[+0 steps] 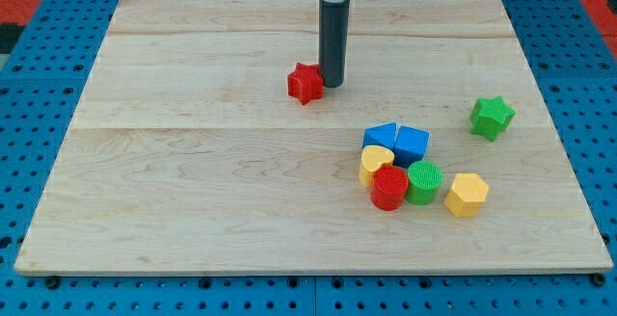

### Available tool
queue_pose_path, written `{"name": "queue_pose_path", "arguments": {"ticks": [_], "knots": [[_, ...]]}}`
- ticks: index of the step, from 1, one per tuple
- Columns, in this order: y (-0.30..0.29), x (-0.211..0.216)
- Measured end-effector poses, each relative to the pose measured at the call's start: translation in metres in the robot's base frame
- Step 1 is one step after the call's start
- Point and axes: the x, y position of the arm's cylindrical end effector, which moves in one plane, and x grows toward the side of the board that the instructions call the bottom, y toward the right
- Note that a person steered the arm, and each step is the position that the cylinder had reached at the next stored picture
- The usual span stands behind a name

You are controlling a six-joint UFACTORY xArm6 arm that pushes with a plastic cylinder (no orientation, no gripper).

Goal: Move the red star vertically above the blue triangle

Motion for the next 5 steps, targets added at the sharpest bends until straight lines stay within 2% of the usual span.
{"name": "queue_pose_path", "arguments": {"ticks": [3, 4, 5], "knots": [[-0.032, 0.022], [-0.035, 0.057], [-0.115, 0.052]]}}
